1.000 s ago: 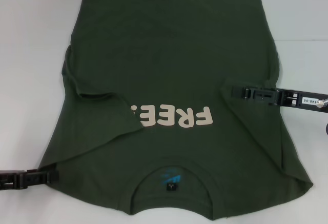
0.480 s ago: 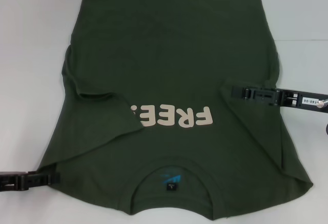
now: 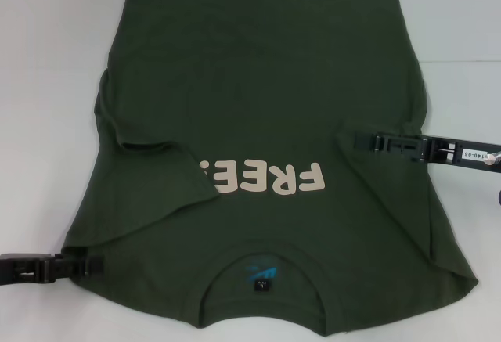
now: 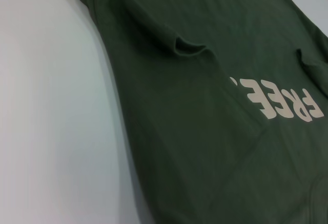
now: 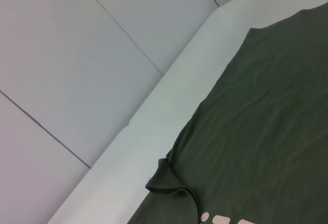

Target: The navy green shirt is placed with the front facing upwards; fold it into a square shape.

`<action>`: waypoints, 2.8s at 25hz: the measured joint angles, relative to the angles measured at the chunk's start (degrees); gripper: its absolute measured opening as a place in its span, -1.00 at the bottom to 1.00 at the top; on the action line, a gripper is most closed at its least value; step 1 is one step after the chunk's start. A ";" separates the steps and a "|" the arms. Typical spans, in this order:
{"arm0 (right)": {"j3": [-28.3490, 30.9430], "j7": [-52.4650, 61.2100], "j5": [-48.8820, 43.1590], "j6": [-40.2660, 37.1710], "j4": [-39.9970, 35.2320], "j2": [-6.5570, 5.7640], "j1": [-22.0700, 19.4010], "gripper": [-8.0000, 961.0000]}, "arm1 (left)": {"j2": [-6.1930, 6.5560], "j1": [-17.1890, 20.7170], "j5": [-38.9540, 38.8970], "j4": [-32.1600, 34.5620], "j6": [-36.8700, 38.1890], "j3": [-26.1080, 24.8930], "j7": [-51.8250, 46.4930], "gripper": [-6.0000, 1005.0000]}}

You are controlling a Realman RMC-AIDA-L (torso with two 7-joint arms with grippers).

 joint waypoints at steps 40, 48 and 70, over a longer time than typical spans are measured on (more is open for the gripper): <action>0.78 0.09 -0.08 0.00 0.40 -0.37 -0.71 0.87 | -0.07 -0.25 1.77 0.76 -2.62 0.45 -1.97 -0.88; 0.45 3.85 -3.48 -0.47 0.17 -2.85 -2.88 0.87 | -0.03 0.09 1.46 1.33 -2.17 0.04 -3.03 -0.93; 1.24 13.63 -13.47 -8.91 0.37 -7.97 -11.50 0.87 | -0.61 -0.28 1.32 0.77 -3.03 0.12 -4.39 -0.93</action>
